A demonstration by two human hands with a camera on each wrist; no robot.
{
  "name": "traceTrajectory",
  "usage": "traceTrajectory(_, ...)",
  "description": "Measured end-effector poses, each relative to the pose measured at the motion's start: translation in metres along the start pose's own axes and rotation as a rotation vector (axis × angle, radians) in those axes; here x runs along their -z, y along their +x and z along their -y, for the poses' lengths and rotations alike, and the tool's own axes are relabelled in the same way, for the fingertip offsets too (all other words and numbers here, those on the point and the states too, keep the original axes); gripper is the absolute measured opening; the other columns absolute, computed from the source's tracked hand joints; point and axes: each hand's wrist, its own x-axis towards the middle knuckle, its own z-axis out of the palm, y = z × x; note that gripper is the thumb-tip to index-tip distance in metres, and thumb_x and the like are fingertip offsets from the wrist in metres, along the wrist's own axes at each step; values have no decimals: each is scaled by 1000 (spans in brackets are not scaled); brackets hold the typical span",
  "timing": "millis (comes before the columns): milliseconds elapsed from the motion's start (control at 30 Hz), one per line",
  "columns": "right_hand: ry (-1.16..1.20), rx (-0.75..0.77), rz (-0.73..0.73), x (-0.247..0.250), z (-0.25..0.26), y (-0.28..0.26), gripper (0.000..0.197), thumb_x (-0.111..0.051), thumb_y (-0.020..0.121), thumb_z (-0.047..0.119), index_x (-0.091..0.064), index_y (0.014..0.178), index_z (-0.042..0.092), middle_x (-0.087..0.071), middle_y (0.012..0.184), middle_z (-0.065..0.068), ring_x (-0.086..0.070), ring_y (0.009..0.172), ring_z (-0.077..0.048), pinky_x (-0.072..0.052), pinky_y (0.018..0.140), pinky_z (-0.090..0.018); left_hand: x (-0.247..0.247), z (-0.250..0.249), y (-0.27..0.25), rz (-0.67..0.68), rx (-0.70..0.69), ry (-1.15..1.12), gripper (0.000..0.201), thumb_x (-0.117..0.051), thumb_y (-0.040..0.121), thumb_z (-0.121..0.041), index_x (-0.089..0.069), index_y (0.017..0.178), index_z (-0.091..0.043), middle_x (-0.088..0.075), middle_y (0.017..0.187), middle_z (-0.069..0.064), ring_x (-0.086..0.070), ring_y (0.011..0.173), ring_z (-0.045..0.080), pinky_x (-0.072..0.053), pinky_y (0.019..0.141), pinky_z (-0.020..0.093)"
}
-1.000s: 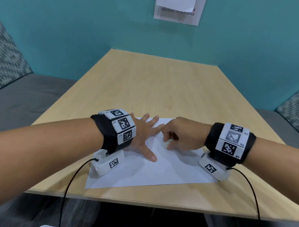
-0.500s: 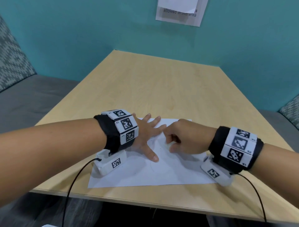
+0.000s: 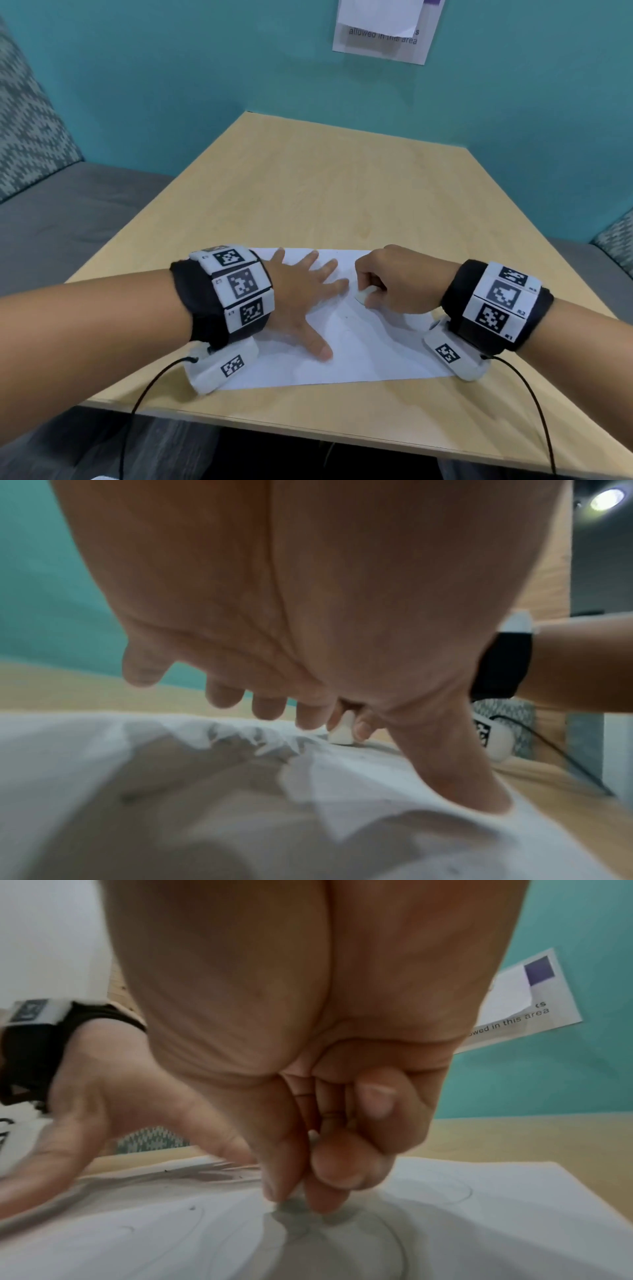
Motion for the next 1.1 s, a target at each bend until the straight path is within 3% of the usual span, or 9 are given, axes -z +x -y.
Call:
traceTrajectory(167,53,59,49,-4,20,-6,11,-63,84,21,-62,92,13,-55,73,9,-50,70,-15,-45,67,-28,-13,2,-3,51,-25,-40,124,-62,70,-81,23,151,-44,32,161,-7,26,149,22,3,115,70)
traceTrajectory(300,97,188,113,-17,46,-17,10,-64,83,20,-54,81,21,-55,70,6,-47,62,-8,-43,63,-26,-15,3,-2,17,-53,-56,116,-63,70,-80,13,152,-49,32,161,-4,26,149,27,3,112,73)
traceTrajectory(467,18,62,-3,-6,37,-8,17,-62,83,16,-50,74,22,-46,65,12,-45,66,-15,-34,56,-23,-19,6,0,11,-46,-55,120,-62,68,-82,18,151,-48,32,161,-6,25,150,27,2,111,75)
traceTrajectory(600,83,202,91,-16,58,-16,6,-63,82,17,-58,82,13,-55,69,4,-49,64,-13,-44,62,-30,-17,3,-2,-4,-56,-81,104,-65,71,-77,-15,156,-44,31,162,-6,26,149,27,6,112,73)
traceTrajectory(733,46,98,0,-5,44,-6,6,-64,82,15,-63,86,11,-46,65,13,-45,62,-8,-36,56,-24,-21,7,0,-16,-74,-87,114,-63,67,-83,7,152,-53,28,162,-10,24,150,28,4,109,77)
traceTrajectory(867,113,227,103,-18,60,-12,7,-65,81,17,-59,83,15,-50,63,11,-47,60,-8,-40,59,-24,-16,2,-6,5,-69,-89,93,-64,75,-75,-23,153,-46,30,162,-4,26,149,28,5,112,74)
traceTrajectory(900,118,239,112,-19,62,-13,7,-66,82,17,-59,84,15,-49,63,12,-47,59,-7,-40,59,-24,-15,1,-6,-4,-71,-90,92,-64,75,-75,-24,153,-44,30,162,-3,26,149,28,4,112,73)
traceTrajectory(1033,73,106,13,-6,43,-3,6,-66,82,15,-63,87,11,-46,65,18,-45,61,-1,-35,61,-23,-19,6,0,-17,-55,-81,111,-62,69,-82,2,154,-49,28,162,-8,23,150,29,2,110,76)
traceTrajectory(1100,88,160,45,-10,48,-7,5,-65,81,16,-61,84,14,-50,65,13,-47,61,-4,-38,62,-25,-18,7,-1,-9,-54,-95,102,-63,71,-80,-11,153,-49,29,162,-6,23,150,29,2,110,76)
